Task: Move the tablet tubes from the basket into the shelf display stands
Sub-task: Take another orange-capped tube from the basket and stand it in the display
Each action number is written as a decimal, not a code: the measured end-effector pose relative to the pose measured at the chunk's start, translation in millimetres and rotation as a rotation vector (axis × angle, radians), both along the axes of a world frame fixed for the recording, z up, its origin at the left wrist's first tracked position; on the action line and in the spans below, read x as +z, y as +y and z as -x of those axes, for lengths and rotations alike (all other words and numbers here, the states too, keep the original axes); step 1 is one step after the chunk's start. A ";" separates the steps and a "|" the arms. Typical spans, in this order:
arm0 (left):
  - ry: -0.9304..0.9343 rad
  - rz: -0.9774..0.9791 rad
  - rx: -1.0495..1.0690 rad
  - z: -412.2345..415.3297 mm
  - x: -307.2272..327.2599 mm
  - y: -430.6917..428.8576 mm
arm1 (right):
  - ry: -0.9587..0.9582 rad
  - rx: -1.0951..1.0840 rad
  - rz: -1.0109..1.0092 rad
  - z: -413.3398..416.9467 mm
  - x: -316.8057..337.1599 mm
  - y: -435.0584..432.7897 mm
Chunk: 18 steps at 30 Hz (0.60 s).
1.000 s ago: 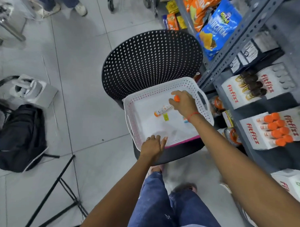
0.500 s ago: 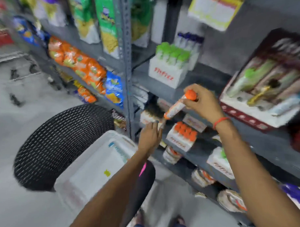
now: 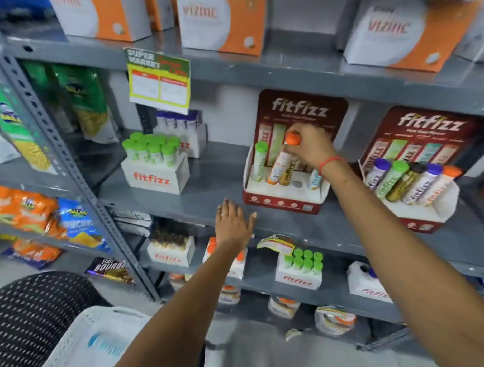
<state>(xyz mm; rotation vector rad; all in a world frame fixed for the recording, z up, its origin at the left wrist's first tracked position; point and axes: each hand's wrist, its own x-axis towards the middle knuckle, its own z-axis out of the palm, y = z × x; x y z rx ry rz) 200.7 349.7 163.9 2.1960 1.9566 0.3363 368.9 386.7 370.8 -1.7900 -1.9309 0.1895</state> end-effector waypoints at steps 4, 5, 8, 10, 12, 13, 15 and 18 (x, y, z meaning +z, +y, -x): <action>0.181 0.132 -0.069 8.6 -15.0 13.8 | -0.082 0.062 0.060 11.2 -13.9 26.1; 0.184 0.153 -0.084 11.6 -17.2 16.3 | -0.114 0.065 0.074 13.8 -18.5 31.7; 0.208 0.176 -0.131 18.6 -18.0 20.8 | -0.176 0.072 0.107 18.7 -25.9 47.3; 0.240 0.166 -0.155 20.7 -17.5 24.0 | -0.214 0.068 0.098 20.4 -27.1 56.0; 0.263 0.205 -0.168 20.2 -16.7 26.4 | -0.240 0.065 0.097 21.5 -25.4 62.3; 0.271 0.226 -0.171 19.5 -16.4 26.6 | -0.248 0.061 0.102 22.0 -24.2 65.0; 0.284 0.214 -0.169 18.5 -17.3 25.5 | -0.253 0.048 0.118 21.7 -21.9 70.2; 0.267 0.155 -0.163 18.8 -20.9 21.9 | -0.237 0.023 0.139 20.6 -20.7 73.1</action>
